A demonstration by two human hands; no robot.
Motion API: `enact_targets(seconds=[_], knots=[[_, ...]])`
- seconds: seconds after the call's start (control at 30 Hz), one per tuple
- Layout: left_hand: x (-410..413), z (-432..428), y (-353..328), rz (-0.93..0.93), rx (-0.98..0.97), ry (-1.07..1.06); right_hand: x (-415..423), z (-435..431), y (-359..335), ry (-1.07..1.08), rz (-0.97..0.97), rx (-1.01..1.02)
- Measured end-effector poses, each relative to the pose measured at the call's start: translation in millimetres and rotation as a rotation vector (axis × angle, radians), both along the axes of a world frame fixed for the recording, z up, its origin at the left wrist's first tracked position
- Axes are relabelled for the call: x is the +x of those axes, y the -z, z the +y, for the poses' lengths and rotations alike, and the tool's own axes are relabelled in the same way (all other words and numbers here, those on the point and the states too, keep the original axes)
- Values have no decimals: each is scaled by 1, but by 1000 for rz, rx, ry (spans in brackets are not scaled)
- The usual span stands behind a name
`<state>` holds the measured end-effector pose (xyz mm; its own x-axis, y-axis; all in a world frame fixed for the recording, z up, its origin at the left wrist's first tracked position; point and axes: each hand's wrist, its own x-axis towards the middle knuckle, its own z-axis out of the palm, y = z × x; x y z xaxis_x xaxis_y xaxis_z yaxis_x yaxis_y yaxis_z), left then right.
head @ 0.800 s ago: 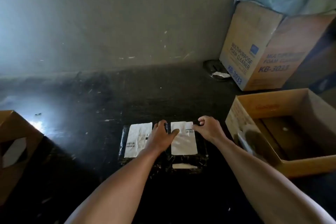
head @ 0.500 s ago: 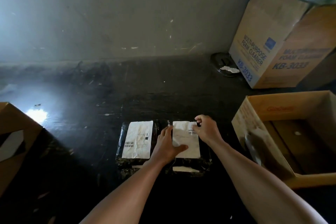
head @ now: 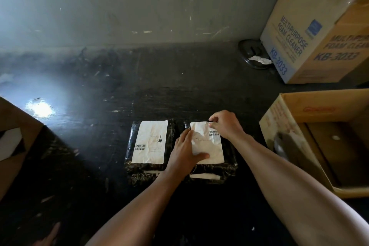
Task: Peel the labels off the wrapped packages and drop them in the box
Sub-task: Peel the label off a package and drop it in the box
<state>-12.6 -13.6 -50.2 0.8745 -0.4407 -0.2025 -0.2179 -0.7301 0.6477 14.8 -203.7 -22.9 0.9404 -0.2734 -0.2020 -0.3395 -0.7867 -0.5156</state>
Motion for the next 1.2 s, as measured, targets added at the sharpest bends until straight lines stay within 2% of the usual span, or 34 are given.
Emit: enact_targets(seconds=[0.5, 0.73, 1.03, 1.2], knots=[[5, 0, 0, -8, -4, -4, 10, 4, 2, -27, 46, 14], [5, 0, -1, 17, -30, -41, -4, 7, -2, -56, 28, 94], [1, 1, -1, 40, -30, -16, -8, -16, -11, 16, -43, 108], [3, 1, 1, 40, -31, -13, -8, -30, -8, 34, 1, 116]])
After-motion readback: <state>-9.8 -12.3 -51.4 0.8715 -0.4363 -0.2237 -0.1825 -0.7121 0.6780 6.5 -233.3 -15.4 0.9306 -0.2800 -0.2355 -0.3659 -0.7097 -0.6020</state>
